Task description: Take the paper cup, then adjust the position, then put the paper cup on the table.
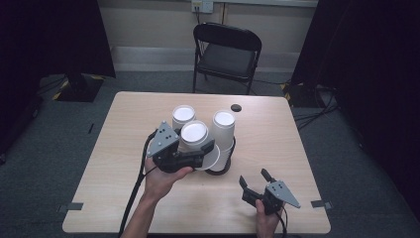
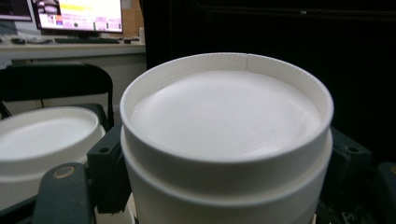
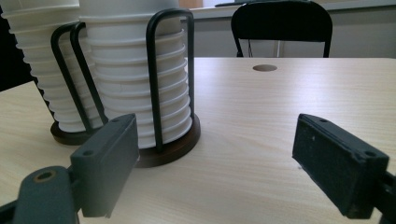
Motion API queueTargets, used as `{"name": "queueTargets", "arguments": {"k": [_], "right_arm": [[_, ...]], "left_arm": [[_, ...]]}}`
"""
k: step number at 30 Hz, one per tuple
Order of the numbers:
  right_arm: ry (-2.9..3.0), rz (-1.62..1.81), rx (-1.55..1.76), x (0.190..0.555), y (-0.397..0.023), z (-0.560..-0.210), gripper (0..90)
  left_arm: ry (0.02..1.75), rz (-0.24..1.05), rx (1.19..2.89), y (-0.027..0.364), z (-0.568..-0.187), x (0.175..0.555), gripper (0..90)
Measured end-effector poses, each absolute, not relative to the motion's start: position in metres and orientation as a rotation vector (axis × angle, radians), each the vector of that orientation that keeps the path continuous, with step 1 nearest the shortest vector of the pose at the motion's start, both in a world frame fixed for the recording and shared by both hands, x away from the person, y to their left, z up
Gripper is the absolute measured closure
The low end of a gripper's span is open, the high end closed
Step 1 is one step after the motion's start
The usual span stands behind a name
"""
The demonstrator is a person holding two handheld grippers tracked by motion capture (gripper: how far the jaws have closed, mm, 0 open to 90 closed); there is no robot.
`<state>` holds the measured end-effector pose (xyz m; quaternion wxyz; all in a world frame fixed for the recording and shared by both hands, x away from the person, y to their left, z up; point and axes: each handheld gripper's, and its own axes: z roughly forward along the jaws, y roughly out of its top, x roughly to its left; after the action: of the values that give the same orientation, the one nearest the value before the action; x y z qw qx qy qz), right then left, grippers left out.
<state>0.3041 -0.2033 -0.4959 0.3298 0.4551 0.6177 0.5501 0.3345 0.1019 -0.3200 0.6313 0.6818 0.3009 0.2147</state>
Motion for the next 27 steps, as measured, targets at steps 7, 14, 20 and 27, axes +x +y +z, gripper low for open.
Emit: {"name": "queueTargets", "arguments": {"k": [7,14,20,27], "right_arm": [[1.658,1.41,1.172,0.304,-0.199,-0.495,13.0],[1.69,1.439,1.147,0.3,-0.192,-0.49,13.9],[1.75,1.465,1.102,0.291,-0.176,-0.489,15.2],[1.835,1.547,1.031,0.284,-0.159,-0.491,16.6]], "left_arm": [[0.757,0.414,1.567,0.112,-0.348,0.332,21.5],[0.815,0.352,1.569,0.116,-0.375,0.332,21.5],[0.844,0.309,1.566,0.119,-0.391,0.329,21.5],[0.888,0.186,1.522,0.122,-0.407,0.333,21.5]]}}
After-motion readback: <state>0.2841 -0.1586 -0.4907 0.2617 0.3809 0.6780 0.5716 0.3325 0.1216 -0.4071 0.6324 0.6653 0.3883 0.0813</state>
